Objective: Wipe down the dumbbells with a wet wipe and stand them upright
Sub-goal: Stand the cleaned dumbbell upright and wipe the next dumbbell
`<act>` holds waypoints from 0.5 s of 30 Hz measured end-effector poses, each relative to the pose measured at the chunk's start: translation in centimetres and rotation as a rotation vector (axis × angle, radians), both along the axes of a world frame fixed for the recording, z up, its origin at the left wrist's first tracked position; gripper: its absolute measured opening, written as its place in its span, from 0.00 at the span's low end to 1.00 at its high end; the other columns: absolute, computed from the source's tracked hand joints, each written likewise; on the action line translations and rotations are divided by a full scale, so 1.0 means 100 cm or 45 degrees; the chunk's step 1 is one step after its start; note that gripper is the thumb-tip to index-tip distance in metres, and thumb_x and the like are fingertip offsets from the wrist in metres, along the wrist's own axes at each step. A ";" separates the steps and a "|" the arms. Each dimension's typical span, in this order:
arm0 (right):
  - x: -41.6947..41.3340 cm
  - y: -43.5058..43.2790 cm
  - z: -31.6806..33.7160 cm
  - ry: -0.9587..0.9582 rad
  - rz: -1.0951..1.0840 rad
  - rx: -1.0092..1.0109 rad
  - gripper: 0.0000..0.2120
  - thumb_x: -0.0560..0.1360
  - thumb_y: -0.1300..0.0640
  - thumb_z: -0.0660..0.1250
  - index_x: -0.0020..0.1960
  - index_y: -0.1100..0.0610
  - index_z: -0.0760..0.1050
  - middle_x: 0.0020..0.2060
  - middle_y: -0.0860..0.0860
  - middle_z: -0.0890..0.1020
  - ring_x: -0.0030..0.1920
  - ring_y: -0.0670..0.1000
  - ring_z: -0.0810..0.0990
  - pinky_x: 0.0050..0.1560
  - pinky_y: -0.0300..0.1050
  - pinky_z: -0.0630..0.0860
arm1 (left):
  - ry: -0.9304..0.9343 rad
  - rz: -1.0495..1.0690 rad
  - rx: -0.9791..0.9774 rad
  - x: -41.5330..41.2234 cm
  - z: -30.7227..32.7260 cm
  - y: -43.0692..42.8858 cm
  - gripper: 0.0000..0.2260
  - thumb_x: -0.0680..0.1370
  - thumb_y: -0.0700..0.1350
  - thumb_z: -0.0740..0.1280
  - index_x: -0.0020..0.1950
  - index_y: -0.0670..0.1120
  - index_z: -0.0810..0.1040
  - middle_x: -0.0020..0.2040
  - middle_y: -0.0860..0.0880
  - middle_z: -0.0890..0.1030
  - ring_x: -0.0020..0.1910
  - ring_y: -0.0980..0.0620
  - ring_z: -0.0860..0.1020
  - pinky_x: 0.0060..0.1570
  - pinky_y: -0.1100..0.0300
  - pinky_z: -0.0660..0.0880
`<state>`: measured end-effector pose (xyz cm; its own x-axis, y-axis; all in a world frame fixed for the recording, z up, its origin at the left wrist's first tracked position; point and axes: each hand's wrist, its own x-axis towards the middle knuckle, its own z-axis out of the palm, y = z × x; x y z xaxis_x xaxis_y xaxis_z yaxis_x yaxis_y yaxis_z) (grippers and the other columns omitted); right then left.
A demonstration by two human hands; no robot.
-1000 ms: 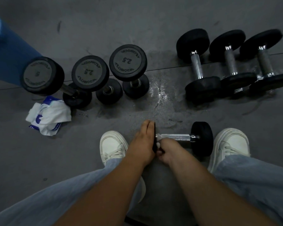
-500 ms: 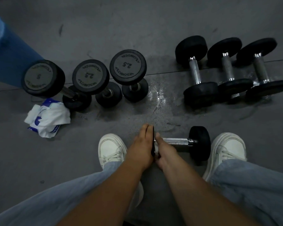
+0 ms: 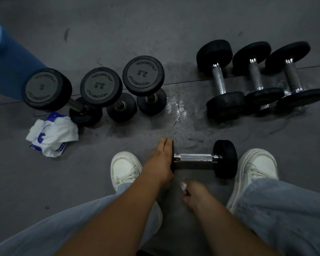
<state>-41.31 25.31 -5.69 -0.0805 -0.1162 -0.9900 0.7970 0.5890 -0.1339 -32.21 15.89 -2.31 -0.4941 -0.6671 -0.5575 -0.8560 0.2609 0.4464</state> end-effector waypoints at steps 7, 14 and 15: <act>-0.015 -0.032 0.016 -0.177 -0.302 -0.162 0.11 0.78 0.73 0.55 0.45 0.63 0.74 0.33 0.57 0.79 0.30 0.48 0.79 0.23 0.31 0.73 | 0.089 0.011 -0.041 -0.001 -0.007 0.000 0.45 0.68 0.48 0.75 0.78 0.45 0.54 0.78 0.45 0.52 0.68 0.38 0.70 0.66 0.49 0.70; 0.005 -0.020 0.007 0.151 -0.032 -0.291 0.09 0.77 0.63 0.66 0.39 0.56 0.73 0.24 0.48 0.75 0.24 0.43 0.70 0.23 0.33 0.63 | 0.064 0.012 -0.083 0.001 -0.009 0.004 0.46 0.69 0.49 0.75 0.79 0.45 0.52 0.78 0.46 0.51 0.68 0.39 0.70 0.67 0.48 0.69; 0.006 -0.021 0.007 0.212 0.019 -0.287 0.08 0.77 0.62 0.67 0.39 0.57 0.73 0.24 0.48 0.75 0.23 0.43 0.69 0.22 0.34 0.62 | 0.068 0.013 -0.089 0.001 -0.009 0.004 0.45 0.69 0.49 0.75 0.79 0.45 0.52 0.78 0.46 0.51 0.68 0.39 0.70 0.67 0.48 0.69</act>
